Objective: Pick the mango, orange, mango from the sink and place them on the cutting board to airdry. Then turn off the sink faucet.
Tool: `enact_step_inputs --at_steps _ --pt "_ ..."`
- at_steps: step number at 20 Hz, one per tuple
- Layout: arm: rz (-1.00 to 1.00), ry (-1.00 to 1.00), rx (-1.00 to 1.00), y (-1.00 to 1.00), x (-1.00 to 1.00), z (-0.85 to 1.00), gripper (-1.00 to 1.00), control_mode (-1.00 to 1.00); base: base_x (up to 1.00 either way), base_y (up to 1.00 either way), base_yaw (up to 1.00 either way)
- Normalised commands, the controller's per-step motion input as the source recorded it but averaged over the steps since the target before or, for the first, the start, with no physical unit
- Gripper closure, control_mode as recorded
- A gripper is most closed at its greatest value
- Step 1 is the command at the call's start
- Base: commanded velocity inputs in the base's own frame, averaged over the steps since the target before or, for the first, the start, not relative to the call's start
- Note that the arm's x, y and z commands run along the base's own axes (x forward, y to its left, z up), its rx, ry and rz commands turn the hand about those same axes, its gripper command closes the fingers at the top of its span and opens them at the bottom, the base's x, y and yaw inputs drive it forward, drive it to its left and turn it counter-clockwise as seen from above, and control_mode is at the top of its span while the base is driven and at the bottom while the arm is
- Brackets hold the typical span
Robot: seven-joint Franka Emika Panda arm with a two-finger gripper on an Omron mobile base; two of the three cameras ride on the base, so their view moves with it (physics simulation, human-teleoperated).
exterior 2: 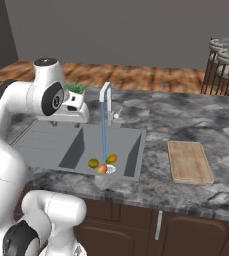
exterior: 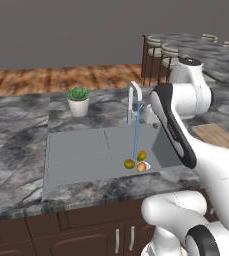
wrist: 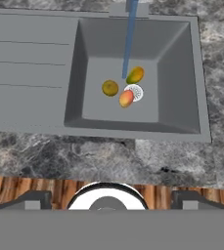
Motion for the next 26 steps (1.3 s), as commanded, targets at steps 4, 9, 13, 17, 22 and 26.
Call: enact_step_inputs --at_steps 4,9,13,17,22,26 --pt "-0.04 -0.10 0.00 -0.14 -0.29 -0.14 -1.00 -1.00 0.00 0.00 0.00" --pt "0.00 -0.08 -0.01 -0.03 0.15 -0.31 -1.00 -1.00 0.00 0.00 0.00" --pt "0.00 -0.01 0.00 -0.02 0.25 -0.48 -1.00 -1.00 0.00 0.00 0.00" --pt "0.00 -0.01 0.00 -0.10 0.22 -0.48 -1.00 -1.00 0.00 0.00 0.00" --pt "0.00 0.00 0.03 -0.16 0.15 -0.17 -1.00 -1.00 0.00 0.00 0.00" --pt "0.00 0.03 0.03 -0.01 0.04 -0.10 -1.00 -1.00 0.00 0.00 0.00"
